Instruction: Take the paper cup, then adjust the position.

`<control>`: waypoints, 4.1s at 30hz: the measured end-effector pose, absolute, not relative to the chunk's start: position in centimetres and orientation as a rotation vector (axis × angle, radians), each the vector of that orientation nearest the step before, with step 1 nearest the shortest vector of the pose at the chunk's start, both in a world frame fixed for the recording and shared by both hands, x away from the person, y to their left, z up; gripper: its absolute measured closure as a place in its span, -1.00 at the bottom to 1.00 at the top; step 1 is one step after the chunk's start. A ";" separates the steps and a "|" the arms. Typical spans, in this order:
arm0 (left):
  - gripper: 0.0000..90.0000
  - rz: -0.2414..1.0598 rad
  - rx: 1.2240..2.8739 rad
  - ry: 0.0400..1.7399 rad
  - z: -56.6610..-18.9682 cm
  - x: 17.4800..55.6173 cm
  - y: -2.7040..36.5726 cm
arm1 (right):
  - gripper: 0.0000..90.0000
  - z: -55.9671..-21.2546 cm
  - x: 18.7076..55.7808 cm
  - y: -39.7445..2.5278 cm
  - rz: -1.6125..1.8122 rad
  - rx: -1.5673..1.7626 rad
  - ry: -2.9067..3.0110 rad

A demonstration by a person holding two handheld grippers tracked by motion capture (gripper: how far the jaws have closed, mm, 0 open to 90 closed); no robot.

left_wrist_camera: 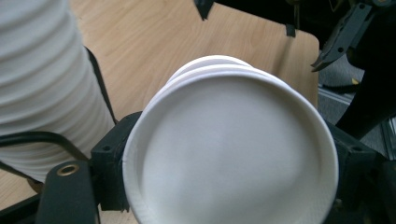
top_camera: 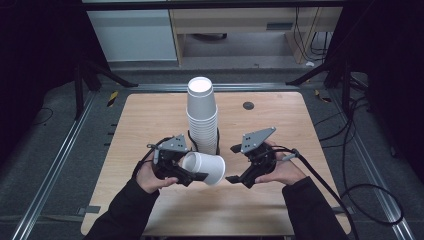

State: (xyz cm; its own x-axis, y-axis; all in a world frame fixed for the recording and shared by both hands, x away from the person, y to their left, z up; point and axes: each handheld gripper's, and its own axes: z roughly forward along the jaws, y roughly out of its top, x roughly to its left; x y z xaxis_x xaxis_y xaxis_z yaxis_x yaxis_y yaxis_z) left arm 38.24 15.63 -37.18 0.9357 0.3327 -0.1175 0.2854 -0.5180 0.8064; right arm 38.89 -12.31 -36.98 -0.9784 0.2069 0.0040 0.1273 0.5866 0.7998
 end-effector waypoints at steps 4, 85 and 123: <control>-0.54 0.073 2.087 0.447 -36.7 38.3 16.3 | -0.93 -37.1 38.6 -13.1 1.417 0.341 2.680; -0.56 -0.019 1.863 0.292 -37.3 38.1 14.3 | -0.91 -39.5 38.9 -12.2 1.728 0.437 2.635; -0.53 -0.090 1.910 0.238 -37.7 37.9 13.5 | -0.80 -40.0 38.5 -11.6 1.715 0.324 2.709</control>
State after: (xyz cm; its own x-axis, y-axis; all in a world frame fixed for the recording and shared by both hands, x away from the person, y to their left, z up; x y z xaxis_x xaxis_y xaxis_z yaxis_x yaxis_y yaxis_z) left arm 37.94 13.51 -37.74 0.9765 0.1214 -0.1781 0.2088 -0.3284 0.9212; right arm 38.48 -11.64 -40.00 -0.9765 0.1261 0.1746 0.2118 0.4144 0.8851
